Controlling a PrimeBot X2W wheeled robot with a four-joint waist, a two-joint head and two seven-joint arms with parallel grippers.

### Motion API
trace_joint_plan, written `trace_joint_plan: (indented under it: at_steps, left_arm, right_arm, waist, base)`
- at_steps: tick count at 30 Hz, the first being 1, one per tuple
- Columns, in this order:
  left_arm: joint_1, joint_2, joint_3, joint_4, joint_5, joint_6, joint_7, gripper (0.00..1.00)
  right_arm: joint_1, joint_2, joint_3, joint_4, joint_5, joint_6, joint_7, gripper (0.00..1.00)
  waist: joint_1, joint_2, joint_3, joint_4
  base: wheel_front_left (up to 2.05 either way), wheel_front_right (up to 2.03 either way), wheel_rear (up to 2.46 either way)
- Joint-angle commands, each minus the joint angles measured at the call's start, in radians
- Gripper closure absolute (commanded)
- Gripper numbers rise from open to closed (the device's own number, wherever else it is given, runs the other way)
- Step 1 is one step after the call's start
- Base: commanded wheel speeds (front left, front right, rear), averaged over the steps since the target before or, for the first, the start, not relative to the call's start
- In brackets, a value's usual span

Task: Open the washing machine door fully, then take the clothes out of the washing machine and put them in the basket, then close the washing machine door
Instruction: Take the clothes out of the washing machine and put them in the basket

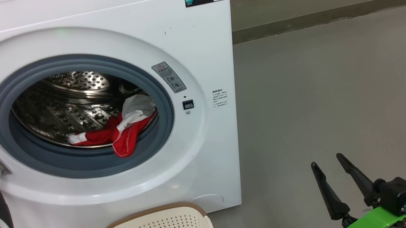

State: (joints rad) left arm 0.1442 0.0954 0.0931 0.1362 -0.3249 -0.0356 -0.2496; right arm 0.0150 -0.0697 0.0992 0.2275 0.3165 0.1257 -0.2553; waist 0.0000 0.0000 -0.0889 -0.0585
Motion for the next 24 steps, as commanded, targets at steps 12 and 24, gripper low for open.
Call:
trace_joint_plan:
  at_steps: [12,24]
  left_arm:
    - [-0.039,0.004,0.045,-0.021,0.013,-0.012,-0.012,0.0]
    - [-0.048,0.001,0.05,-0.006,0.019,-0.022,-0.012,0.0]
  right_arm:
    - [-0.042,-0.019,0.029,-0.023,0.005,0.005,-0.006,0.0]
    - [-0.045,-0.021,0.031,-0.019,0.008,0.005,-0.006,0.0]
  waist:
    - [0.0,0.0,-0.002,0.001]
    - [0.0,0.0,0.009,0.006]
  base:
    - [0.0,0.0,0.0]
    - [0.0,0.0,0.0]
